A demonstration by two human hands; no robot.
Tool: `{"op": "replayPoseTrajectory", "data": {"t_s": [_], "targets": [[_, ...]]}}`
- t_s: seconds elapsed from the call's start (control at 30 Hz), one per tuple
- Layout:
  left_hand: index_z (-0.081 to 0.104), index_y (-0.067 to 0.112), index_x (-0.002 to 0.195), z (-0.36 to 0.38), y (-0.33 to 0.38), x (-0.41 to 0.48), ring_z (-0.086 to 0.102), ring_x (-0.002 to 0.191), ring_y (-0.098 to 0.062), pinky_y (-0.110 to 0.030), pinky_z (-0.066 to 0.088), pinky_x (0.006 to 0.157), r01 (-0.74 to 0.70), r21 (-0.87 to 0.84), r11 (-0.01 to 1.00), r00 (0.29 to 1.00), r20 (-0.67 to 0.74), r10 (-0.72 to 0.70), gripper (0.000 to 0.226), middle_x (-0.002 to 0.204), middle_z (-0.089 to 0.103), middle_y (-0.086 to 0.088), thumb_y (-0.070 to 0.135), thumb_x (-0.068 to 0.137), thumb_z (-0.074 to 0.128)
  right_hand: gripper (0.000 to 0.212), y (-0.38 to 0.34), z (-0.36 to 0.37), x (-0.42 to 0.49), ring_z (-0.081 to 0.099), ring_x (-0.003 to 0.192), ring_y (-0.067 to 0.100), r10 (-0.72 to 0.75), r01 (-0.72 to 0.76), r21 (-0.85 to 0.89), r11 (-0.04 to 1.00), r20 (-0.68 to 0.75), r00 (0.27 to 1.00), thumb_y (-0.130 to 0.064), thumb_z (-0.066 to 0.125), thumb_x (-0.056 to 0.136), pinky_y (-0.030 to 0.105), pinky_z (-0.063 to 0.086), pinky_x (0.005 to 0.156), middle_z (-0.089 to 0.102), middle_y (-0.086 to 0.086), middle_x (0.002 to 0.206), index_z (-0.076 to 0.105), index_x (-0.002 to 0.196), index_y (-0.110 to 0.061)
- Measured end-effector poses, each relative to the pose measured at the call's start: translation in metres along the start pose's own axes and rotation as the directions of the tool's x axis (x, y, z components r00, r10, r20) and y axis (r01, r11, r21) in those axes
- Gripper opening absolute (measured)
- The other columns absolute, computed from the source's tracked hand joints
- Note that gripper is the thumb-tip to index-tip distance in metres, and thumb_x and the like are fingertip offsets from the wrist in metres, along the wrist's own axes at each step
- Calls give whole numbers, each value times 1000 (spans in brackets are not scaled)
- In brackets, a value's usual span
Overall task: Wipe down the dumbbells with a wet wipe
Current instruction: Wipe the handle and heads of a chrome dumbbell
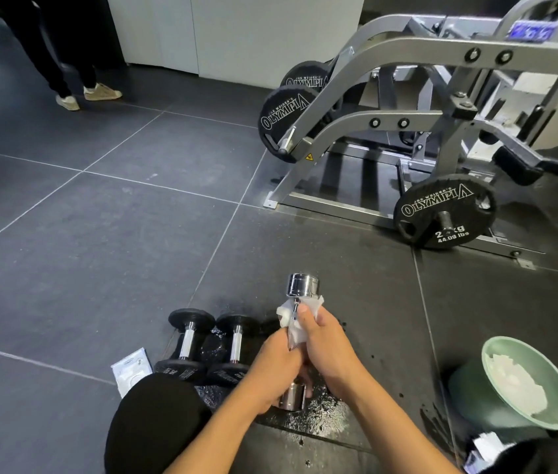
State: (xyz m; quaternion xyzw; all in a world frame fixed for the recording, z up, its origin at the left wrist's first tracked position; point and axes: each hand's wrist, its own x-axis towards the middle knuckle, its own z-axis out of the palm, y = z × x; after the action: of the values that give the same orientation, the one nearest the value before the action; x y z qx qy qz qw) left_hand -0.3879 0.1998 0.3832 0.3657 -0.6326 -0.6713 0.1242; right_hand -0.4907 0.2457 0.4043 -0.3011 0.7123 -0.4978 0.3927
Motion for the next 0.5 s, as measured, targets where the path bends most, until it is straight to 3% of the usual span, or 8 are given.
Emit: {"op": "replayPoseTrajectory", "data": {"t_s": [0.07,0.13,0.23,0.4,0.43,0.5], "targets": [[67,5,107,6,12,-4,63,51,-31,-34,53,47,73,-202,977,997,36,-67,32,72,70,-20,28,111,45,31,0,-4,2,65,68,17,15,-15,13,1000,16,1000,-36,44,111,33,51,58,75,0,83,72,109,-25],[64,-3,109,11,16,-4,64,51,-30,-33,54,48,102,-265,959,995,21,-100,35,72,68,-25,25,112,45,28,-1,-5,5,67,68,13,39,-39,46,998,13,999,-32,45,111,33,54,61,76,-2,84,72,111,-25],[64,-3,110,12,23,-1,63,50,-27,-32,54,47,86,-299,950,996,17,-85,33,72,67,-24,25,112,47,26,-8,-5,8,66,65,8,29,-29,36,999,-13,999,-27,45,110,29,51,60,75,-3,83,71,111,-28],[69,8,110,10,31,7,67,59,-30,-35,56,50,43,-278,960,999,-7,-47,25,78,72,-25,24,110,49,25,-13,-6,14,74,85,23,-12,14,41,999,-37,999,-30,46,107,48,59,78,79,1,97,70,113,-35],[68,7,110,11,32,9,68,58,-30,-35,55,50,44,-276,960,999,-12,-49,26,78,73,-24,24,110,49,26,-13,-7,16,74,85,20,-15,17,48,999,-35,999,-29,46,107,44,59,77,79,0,96,71,113,-34],[67,4,110,14,32,11,67,57,-31,-35,55,49,58,-300,952,997,-21,-68,27,77,72,-23,24,111,49,26,-15,-9,16,69,70,4,-12,14,55,998,-34,999,-26,45,109,26,54,62,77,-6,89,71,114,-30]]}}
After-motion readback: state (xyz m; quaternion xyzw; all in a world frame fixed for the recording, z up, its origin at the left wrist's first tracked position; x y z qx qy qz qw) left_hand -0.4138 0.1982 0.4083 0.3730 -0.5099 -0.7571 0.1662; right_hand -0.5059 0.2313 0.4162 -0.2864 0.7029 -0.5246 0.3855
